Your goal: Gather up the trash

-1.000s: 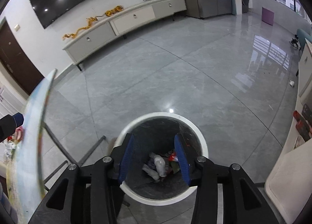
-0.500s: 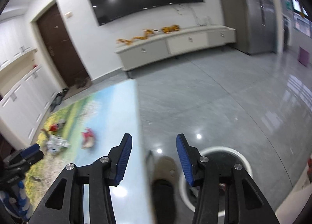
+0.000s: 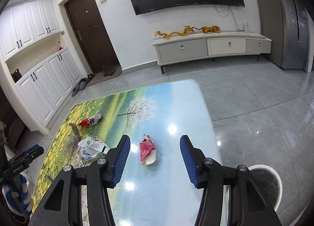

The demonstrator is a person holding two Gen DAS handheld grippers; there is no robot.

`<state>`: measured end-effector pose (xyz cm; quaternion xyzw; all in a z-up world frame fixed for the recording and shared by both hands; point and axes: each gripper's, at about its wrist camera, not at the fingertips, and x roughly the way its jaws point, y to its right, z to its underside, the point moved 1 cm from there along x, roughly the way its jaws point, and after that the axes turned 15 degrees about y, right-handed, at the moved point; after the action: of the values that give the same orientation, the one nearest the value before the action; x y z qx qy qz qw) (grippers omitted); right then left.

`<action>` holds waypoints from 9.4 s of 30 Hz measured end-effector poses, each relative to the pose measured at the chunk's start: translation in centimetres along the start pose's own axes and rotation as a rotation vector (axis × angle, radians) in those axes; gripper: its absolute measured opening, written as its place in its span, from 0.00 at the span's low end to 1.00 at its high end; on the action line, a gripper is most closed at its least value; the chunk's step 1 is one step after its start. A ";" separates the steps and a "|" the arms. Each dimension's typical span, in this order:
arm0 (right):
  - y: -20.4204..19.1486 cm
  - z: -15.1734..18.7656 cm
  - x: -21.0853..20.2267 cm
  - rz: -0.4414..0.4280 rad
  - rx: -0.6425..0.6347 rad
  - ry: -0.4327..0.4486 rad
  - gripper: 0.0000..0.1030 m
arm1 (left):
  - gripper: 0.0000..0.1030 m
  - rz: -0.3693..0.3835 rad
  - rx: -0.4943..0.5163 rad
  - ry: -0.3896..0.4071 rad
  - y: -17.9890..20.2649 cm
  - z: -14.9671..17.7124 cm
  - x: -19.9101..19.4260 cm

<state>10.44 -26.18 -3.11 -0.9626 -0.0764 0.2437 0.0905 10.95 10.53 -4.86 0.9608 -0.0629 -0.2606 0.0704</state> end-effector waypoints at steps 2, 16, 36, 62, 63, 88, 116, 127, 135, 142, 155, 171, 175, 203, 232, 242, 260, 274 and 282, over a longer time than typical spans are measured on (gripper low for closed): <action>-0.2 0.4 0.5 -0.006 0.007 -0.010 0.49 | 0.57 -0.010 -0.001 -0.009 -0.4 0.1 0.2; -0.8 3.0 6.6 -0.087 -0.055 -0.137 0.50 | 0.57 -0.068 0.015 -0.076 -0.3 1.1 6.7; -1.4 4.9 9.4 -0.134 -0.127 -0.208 0.27 | 0.15 -0.092 0.081 -0.171 1.7 2.3 13.2; 8.0 3.1 -8.5 0.001 -0.012 0.017 0.24 | 0.09 0.290 0.174 -0.036 17.9 0.1 -0.1; 9.3 3.3 -9.0 0.027 0.003 0.017 0.24 | 0.09 0.313 0.183 -0.042 19.2 0.3 -0.1; 28.3 10.5 -8.5 0.386 0.206 -0.178 0.36 | 0.41 0.690 0.376 -0.404 47.6 11.1 10.2; 11.8 1.7 -12.6 0.114 0.012 0.061 0.72 | 0.41 0.344 0.249 0.103 24.5 1.1 -4.7; 1.8 1.4 -10.0 -0.044 -0.092 0.071 1.00 | 0.78 0.033 0.084 0.191 8.6 -0.1 -10.0; -3.4 1.5 -9.2 -0.149 -0.133 0.128 1.00 | 0.78 -0.103 -0.001 0.133 0.8 1.9 -9.1; -6.4 1.8 -4.7 -0.267 -0.158 0.069 1.00 | 0.78 -0.098 0.021 0.077 -0.6 2.7 -5.4; -12.5 5.4 8.5 -0.408 -0.311 -0.139 1.00 | 0.78 0.024 0.184 -0.047 1.6 -1.1 9.0; -14.3 6.8 14.9 -0.470 -0.336 -0.235 0.96 | 0.76 0.092 0.248 -0.205 2.3 -1.4 21.3; -14.4 7.2 15.2 -0.470 -0.340 -0.258 0.75 | 0.69 0.099 0.243 -0.194 2.4 -1.5 21.3; -14.4 8.3 13.5 -0.526 -0.354 -0.280 0.44 | 0.05 0.173 0.210 -0.177 3.0 0.3 16.7; -12.2 8.2 12.2 -0.543 -0.279 -0.289 0.43 | 0.05 0.132 0.324 -0.183 8.6 -3.1 22.4; -11.7 8.7 10.9 -0.510 -0.260 -0.281 0.43 | 0.04 0.168 0.231 -0.136 6.5 -2.5 16.5; -4.5 9.9 0.3 -0.410 -0.083 -0.216 0.41 | 0.00 0.216 0.188 -0.006 7.2 -1.7 0.7; 4.2 9.1 -6.5 -0.257 0.090 -0.106 0.41 | 0.54 0.241 0.271 -0.154 9.6 2.7 3.5; 7.7 9.3 -7.7 -0.174 0.157 -0.098 0.41 | 0.43 0.192 0.326 -0.217 9.6 4.5 6.8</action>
<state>0.10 -33.84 -9.25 -0.9292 -0.1448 0.2867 0.1827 13.66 -0.42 -10.46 0.9154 -0.2029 -0.3409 -0.0688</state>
